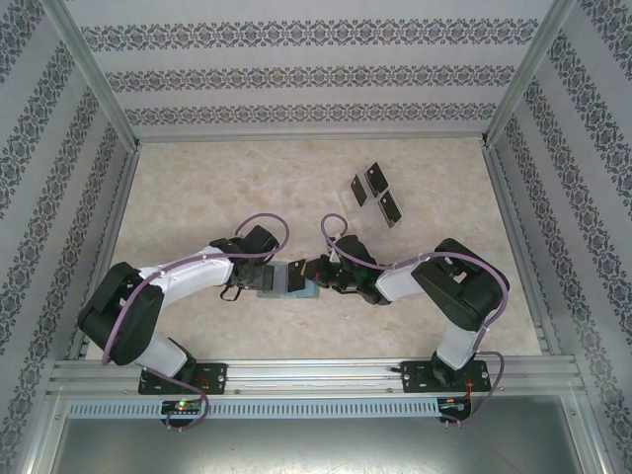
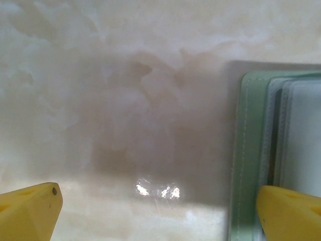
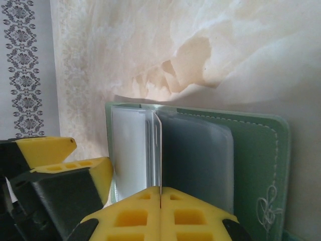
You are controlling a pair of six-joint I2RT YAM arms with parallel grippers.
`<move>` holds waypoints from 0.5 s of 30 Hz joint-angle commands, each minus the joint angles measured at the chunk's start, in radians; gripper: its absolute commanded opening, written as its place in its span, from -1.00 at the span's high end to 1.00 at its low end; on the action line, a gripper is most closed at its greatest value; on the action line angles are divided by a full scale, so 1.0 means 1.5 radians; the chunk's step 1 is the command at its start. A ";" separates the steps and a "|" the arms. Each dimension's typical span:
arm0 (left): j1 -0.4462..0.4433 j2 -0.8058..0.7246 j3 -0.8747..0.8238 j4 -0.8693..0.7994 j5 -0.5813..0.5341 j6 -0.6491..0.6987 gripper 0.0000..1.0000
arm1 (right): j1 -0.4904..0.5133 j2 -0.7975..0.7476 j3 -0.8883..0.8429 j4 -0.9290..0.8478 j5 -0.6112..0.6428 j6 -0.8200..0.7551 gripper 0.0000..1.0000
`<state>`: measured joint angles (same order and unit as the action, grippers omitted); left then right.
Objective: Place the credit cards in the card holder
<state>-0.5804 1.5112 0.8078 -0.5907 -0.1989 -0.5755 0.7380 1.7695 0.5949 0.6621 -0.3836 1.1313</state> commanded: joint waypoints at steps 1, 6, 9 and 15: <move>0.008 0.013 -0.011 0.011 0.000 0.003 -1.00 | 0.011 -0.013 0.015 -0.010 -0.006 0.003 1.00; 0.008 0.017 -0.020 0.016 0.001 -0.003 -1.00 | 0.015 -0.007 0.025 -0.006 -0.007 0.008 1.00; 0.008 0.017 -0.023 0.019 0.001 -0.004 -1.00 | 0.016 -0.002 0.030 -0.004 -0.008 0.010 1.00; 0.007 0.015 -0.022 0.008 -0.006 -0.009 -1.00 | 0.017 -0.008 0.021 -0.004 -0.002 0.010 1.00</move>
<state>-0.5804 1.5204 0.7975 -0.5713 -0.1963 -0.5762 0.7490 1.7695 0.6144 0.6552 -0.3820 1.1320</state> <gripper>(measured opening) 0.999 0.065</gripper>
